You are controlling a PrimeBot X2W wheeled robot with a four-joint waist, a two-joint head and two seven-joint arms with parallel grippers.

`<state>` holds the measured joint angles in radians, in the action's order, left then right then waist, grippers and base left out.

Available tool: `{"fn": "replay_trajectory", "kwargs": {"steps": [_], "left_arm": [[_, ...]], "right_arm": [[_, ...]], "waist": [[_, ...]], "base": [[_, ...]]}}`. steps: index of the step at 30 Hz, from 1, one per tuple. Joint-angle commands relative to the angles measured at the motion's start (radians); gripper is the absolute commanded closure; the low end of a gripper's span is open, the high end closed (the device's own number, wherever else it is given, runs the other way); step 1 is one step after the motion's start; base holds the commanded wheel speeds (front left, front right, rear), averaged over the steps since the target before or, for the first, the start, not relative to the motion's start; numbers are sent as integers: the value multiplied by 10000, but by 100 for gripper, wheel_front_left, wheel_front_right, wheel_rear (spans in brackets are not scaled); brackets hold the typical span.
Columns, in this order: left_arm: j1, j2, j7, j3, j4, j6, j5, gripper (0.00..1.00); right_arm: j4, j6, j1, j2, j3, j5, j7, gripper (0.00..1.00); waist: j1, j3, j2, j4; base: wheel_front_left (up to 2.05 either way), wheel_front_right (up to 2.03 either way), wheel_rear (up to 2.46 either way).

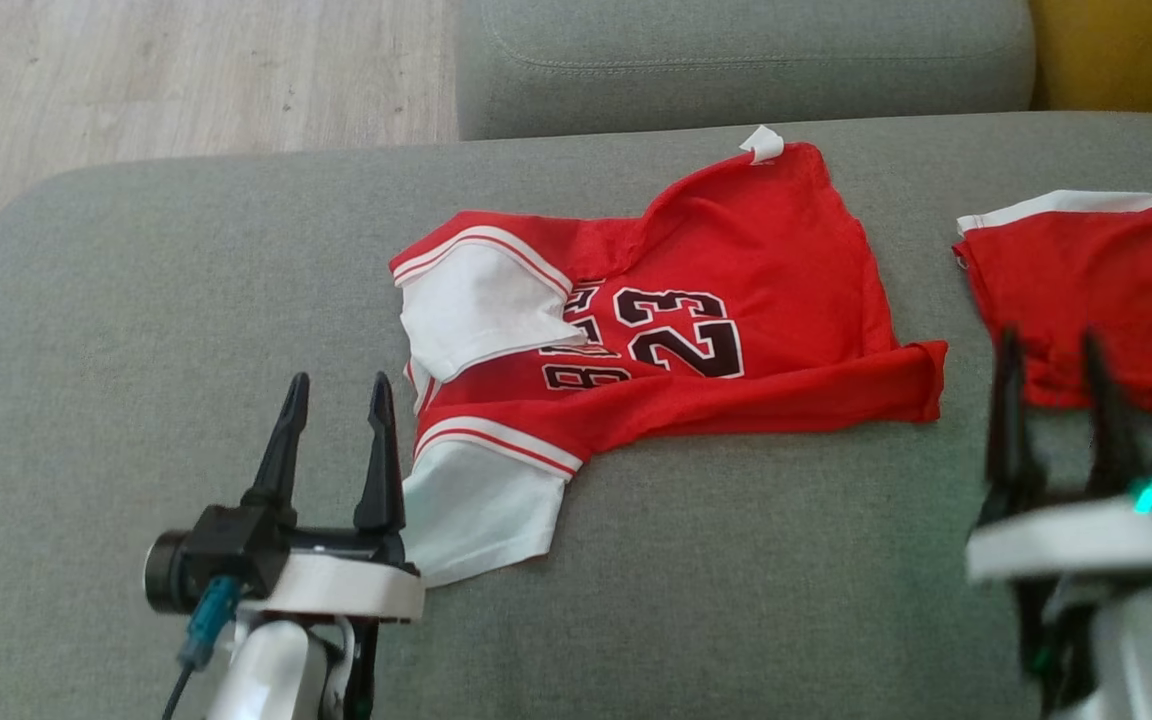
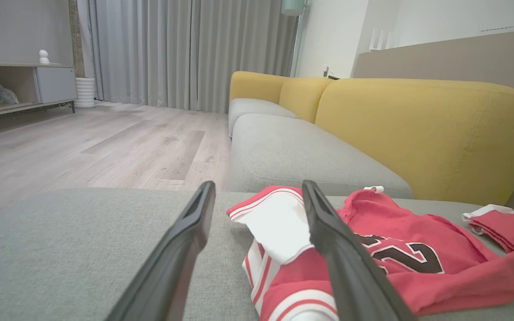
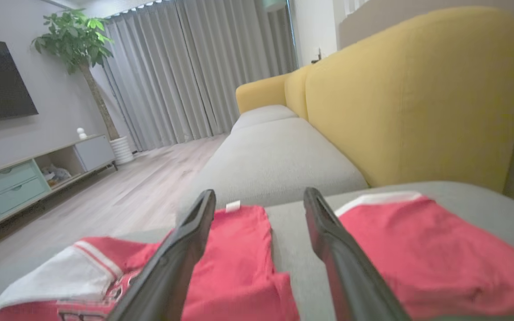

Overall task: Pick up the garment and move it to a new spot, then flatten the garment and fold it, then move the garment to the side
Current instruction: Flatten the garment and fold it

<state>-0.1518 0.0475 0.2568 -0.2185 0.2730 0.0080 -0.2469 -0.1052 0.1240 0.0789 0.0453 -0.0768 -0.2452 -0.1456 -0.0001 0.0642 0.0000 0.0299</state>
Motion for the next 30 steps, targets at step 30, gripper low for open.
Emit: {"fn": "replay_trajectory", "kwargs": {"steps": [30], "left_arm": [[92,217,-2170,-290,1888,-331,67,0]], "right_arm": [[-711,67,16,49,712,58,-1160,0]], "waist": [[1,428,0,407]], "base": [[0,0,0]]}}
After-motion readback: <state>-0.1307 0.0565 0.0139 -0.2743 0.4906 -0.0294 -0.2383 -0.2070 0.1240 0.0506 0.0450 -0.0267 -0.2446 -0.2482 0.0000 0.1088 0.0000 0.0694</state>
